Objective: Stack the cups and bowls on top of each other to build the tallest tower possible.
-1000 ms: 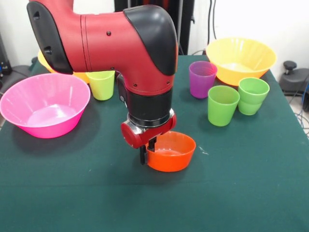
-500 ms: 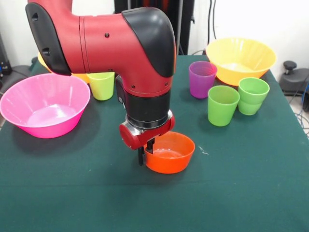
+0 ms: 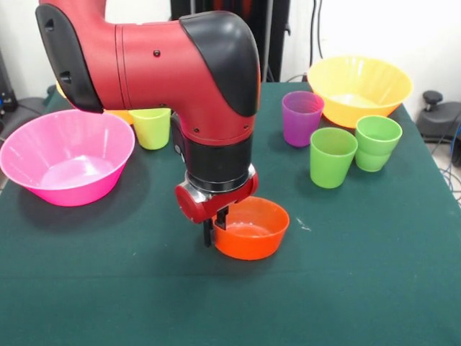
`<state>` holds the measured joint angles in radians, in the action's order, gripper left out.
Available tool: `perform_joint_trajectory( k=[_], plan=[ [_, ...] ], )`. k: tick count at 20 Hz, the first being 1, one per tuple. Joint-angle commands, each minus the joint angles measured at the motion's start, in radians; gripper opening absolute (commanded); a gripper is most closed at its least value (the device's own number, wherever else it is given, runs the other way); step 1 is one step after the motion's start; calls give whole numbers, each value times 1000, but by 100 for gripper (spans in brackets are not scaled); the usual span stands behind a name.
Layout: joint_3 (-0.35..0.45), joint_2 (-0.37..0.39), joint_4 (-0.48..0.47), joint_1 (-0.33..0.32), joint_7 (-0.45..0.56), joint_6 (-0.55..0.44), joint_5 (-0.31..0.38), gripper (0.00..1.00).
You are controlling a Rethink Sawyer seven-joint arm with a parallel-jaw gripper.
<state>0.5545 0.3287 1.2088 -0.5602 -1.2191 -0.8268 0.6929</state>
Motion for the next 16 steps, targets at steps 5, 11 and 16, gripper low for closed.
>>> perform_joint_trajectory(
  k=[5, 11, 16],
  plan=[
    [-15, -36, -30, -60, 202, -39, 41, 100],
    [-11, -33, -21, -64, 195, -35, 49, 100],
    [-13, -40, -41, -45, 188, -57, 57, 100]
  ],
)
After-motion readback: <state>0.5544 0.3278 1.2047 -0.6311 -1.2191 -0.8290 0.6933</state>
